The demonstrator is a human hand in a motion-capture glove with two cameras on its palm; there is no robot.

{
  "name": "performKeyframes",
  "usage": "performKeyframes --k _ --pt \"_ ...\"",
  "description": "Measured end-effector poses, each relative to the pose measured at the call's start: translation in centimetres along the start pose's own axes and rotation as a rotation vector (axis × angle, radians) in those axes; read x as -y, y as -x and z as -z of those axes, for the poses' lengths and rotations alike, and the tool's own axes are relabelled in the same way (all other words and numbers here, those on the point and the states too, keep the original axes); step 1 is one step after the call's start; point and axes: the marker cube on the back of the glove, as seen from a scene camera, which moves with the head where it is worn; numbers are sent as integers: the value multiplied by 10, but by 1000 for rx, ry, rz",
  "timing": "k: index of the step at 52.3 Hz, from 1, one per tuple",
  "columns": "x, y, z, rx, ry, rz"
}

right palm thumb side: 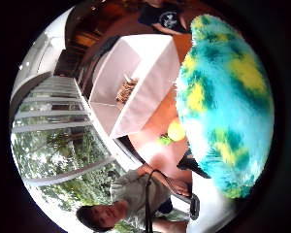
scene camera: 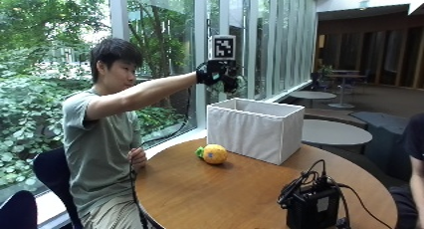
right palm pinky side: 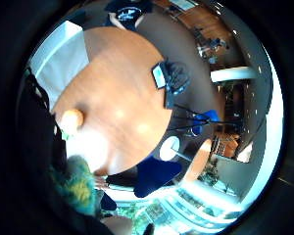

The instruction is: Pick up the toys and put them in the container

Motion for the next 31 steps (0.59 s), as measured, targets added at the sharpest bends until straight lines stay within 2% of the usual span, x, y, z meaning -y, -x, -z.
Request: performKeyframes --k 3,11,22,26,31 --pt "4 23 20 3 -67 88" --pt "27 90 41 6 -158 168" --pt "69 189 20 -41 -144 273" --pt "85 226 9 -46 -135 267" --pt "96 251 -4 -37 -99 329"
